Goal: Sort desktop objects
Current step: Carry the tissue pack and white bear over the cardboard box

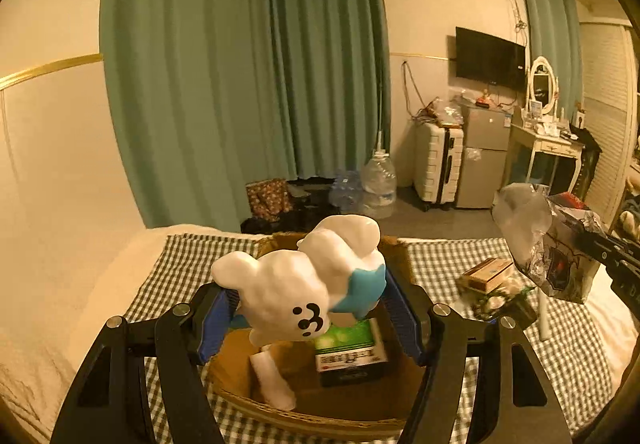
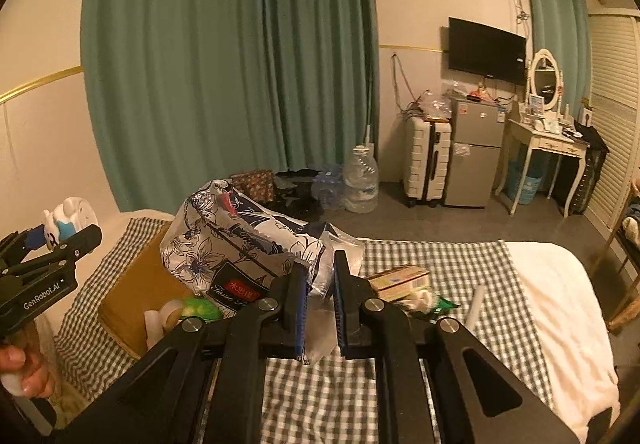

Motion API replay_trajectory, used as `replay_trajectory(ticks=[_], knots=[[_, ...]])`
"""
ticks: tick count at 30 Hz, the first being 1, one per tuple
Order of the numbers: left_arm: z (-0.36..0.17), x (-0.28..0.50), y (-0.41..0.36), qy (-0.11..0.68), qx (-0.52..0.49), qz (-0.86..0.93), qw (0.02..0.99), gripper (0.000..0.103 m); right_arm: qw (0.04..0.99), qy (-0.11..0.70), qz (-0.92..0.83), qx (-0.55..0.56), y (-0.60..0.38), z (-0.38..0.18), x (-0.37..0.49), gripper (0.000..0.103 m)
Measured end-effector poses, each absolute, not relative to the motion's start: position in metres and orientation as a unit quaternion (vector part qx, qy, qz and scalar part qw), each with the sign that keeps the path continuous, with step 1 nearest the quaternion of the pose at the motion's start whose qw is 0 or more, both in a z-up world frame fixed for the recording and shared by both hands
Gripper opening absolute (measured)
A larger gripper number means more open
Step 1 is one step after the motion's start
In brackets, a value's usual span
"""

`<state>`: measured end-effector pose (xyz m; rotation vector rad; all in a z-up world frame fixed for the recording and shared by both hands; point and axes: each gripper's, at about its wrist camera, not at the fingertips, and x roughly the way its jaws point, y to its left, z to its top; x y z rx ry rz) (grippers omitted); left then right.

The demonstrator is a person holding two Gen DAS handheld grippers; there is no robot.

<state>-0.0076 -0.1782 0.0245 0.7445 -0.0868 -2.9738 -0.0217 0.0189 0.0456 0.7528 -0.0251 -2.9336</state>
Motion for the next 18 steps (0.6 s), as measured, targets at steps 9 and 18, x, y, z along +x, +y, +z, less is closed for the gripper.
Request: replay_trajectory(ticks=[9,18], knots=[[0.003,-0.025,-0.209,-0.02,0.262,-0.963,0.055,0.07,0.094,0.005,-0.958,0.27,-0.025,0.025,-0.051,0.011],[-0.024,-0.048,-0.219,-0.015,0.288,-0.957,0.037,0.07,0.121,0.01,-0.949,0.29,-0.052,0.007,-0.085,0.011]])
